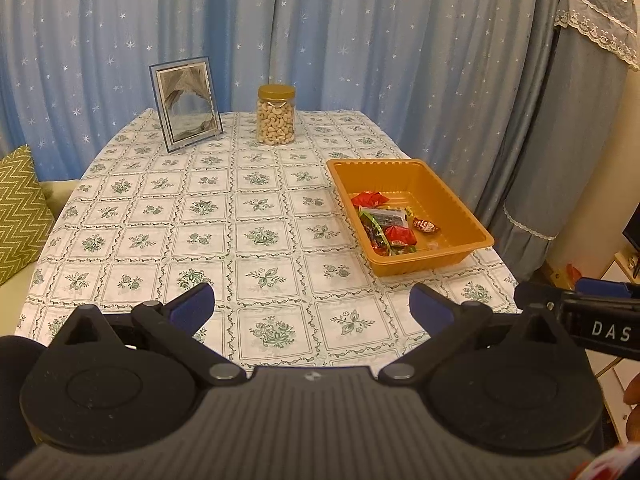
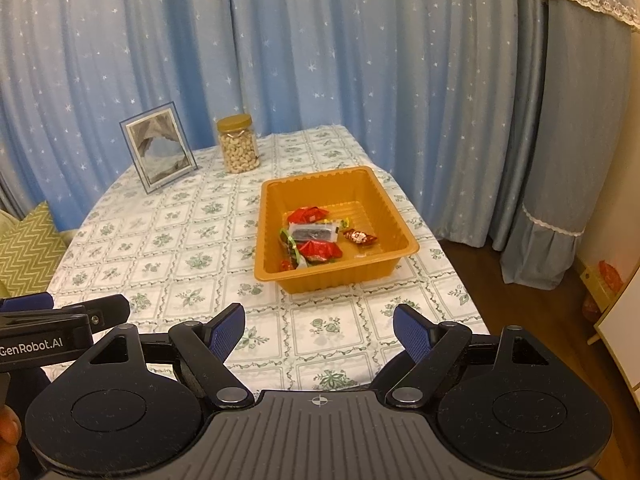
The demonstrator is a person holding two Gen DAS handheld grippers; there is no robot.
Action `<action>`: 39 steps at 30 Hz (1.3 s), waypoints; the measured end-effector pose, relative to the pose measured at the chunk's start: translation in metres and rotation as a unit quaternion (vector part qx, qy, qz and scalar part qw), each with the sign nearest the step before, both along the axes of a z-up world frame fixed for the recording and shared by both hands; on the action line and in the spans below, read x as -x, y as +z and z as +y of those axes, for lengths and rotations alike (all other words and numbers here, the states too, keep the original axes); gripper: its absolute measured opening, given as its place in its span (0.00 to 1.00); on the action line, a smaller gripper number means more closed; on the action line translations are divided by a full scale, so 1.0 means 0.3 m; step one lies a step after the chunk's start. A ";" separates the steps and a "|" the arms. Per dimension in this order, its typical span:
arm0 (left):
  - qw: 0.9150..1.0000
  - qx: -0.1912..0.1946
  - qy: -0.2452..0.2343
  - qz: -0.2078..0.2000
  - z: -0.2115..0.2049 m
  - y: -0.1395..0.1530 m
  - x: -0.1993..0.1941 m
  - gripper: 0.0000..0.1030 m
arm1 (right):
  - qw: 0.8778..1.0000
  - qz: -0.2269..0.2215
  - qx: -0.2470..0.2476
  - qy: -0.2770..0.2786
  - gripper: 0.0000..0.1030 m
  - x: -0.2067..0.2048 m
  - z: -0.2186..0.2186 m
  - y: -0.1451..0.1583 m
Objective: Organize snacks
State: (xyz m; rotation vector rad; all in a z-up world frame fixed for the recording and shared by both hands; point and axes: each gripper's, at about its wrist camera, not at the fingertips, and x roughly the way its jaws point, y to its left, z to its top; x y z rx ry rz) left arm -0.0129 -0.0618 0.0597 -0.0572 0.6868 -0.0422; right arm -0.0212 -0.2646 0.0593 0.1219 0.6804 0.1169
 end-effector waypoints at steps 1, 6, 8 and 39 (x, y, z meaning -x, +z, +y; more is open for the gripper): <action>1.000 0.000 0.000 0.000 0.000 0.001 0.000 1.00 | 1.000 -0.001 0.000 0.000 0.79 0.000 0.001 0.001; 1.000 0.002 0.000 -0.001 0.000 0.001 0.001 1.00 | 1.000 -0.003 0.000 -0.001 0.79 0.002 0.002 0.005; 1.000 0.001 0.000 -0.001 0.001 0.001 0.001 1.00 | 1.000 -0.002 0.000 -0.001 0.79 0.002 0.002 0.005; 1.000 0.000 -0.004 0.004 -0.006 -0.010 -0.002 1.00 | 1.000 0.000 -0.003 0.000 0.79 -0.001 -0.001 0.001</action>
